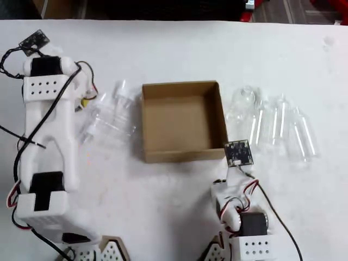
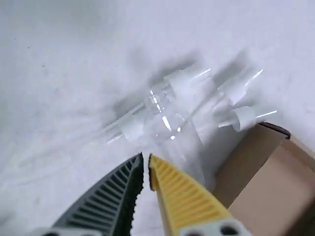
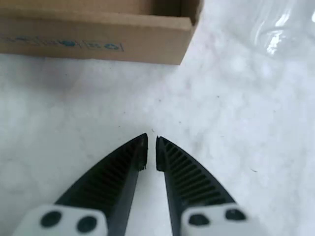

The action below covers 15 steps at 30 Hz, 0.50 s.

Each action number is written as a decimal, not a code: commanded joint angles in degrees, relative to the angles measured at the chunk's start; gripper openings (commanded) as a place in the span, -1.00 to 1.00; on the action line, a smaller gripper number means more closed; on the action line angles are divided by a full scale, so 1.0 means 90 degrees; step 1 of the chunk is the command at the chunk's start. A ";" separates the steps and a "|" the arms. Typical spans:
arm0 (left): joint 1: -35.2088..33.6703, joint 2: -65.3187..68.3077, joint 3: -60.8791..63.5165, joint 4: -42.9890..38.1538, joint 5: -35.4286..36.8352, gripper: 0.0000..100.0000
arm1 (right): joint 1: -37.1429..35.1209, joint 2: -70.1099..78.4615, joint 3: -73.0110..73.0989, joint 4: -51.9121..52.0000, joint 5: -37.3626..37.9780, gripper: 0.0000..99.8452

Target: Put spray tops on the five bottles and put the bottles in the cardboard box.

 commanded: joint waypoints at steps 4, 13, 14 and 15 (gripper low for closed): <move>0.0044 0.0415 -0.0029 -0.1231 0.0244 -0.96 | 0.0044 -0.0034 0.0059 0.0044 0.0049 -0.97; -0.0015 0.0972 -0.0078 -0.1358 0.0674 -0.83 | 0.0044 -0.0034 0.0059 0.0044 0.0049 -0.97; -0.0063 0.0991 -0.0078 -0.1319 0.0869 -0.76 | 0.0044 -0.0034 0.0059 0.0044 0.0049 -0.97; -0.0112 0.0991 -0.0068 -0.1319 0.1055 -0.67 | 0.0044 -0.0034 0.0059 0.0044 0.0049 -0.97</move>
